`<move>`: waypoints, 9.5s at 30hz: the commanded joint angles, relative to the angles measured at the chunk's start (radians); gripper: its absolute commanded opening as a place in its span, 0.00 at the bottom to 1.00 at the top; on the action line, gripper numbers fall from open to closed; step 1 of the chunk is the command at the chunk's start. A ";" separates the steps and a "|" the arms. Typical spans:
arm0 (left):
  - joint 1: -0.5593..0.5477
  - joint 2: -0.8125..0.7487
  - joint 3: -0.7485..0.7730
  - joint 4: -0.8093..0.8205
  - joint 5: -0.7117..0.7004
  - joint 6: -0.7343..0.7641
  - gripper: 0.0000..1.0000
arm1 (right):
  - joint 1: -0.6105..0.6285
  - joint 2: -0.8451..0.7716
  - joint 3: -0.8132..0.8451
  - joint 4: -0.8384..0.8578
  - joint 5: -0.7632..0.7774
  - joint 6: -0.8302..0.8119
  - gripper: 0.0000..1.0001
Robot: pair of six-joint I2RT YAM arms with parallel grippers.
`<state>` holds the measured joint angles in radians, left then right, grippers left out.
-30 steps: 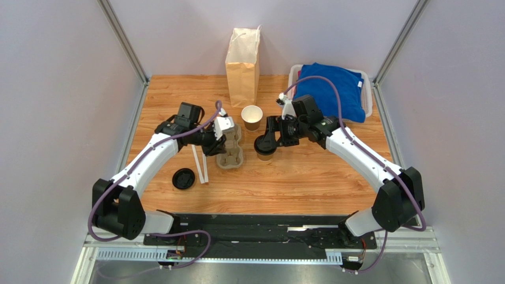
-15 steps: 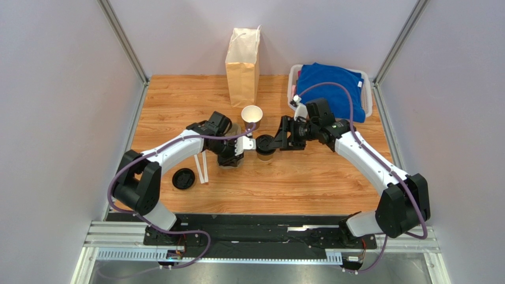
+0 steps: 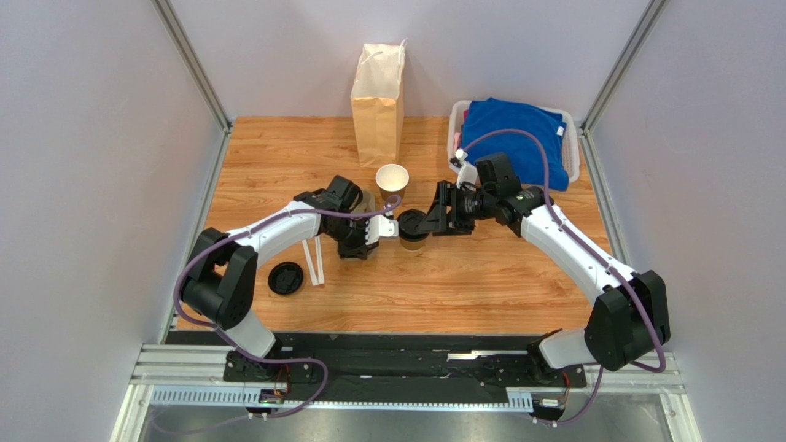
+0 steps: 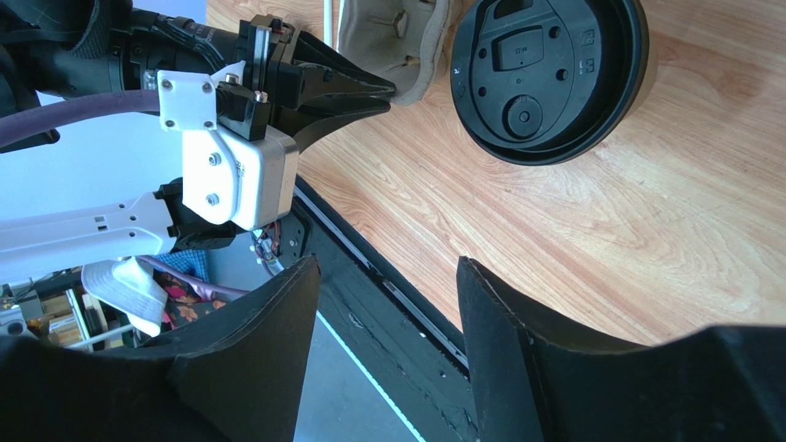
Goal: Pack the takeout coffee
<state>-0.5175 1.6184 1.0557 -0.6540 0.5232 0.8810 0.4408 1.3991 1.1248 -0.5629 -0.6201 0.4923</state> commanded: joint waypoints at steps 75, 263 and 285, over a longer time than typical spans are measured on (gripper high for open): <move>0.231 -0.525 -0.226 0.283 0.278 -0.639 0.00 | 0.277 0.431 0.251 0.268 0.008 0.296 0.23; 0.728 -0.647 0.016 0.442 0.184 -0.701 0.99 | -0.050 0.682 1.362 0.739 0.890 -0.362 0.00; 0.721 -0.686 0.064 0.392 0.285 -0.807 0.99 | -0.096 0.758 1.283 0.278 0.649 -0.517 0.57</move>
<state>0.2089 0.9546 1.1458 -0.2615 0.7815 0.0383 0.3542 2.0827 2.3127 -0.1413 0.0536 0.0284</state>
